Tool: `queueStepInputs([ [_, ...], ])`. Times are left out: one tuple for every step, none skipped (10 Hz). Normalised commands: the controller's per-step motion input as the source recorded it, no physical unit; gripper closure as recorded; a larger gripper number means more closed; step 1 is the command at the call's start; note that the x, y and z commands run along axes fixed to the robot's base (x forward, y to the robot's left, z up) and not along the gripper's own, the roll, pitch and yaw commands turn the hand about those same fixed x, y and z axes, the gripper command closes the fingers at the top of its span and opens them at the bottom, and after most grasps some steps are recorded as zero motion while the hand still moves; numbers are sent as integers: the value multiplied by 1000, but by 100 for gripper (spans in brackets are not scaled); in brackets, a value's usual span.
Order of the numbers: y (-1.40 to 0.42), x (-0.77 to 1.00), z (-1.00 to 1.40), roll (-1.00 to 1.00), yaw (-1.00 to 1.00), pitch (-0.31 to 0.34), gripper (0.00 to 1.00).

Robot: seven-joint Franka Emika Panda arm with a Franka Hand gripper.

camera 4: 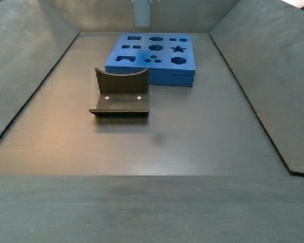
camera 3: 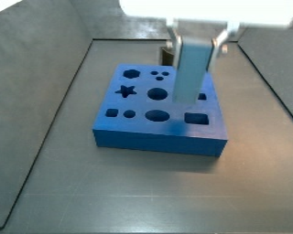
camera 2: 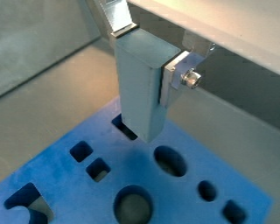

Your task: Insert the rectangle object.

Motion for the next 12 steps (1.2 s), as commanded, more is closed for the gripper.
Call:
queueStepInputs([
  [-126, 723, -600, 150, -151, 124, 100],
  [-143, 749, -397, 101, -89, 154, 100],
  [-131, 689, -214, 63, -3, 164, 100],
  [-126, 711, -194, 64, 0, 174, 100],
  [-120, 677, -214, 69, 0, 167, 100],
  [-100, 503, -329, 93, 0, 133, 100],
  [-37, 231, -597, 97, 140, 23, 100],
  [0, 109, -886, 76, 226, -3, 100],
  [0, 3, -1000, 9, 154, -101, 100],
  [0, -34, -486, -219, -6, -149, 100],
  [0, 17, 0, 0, 0, 0, 100],
  [0, 0, 0, 0, 0, 10, 100],
])
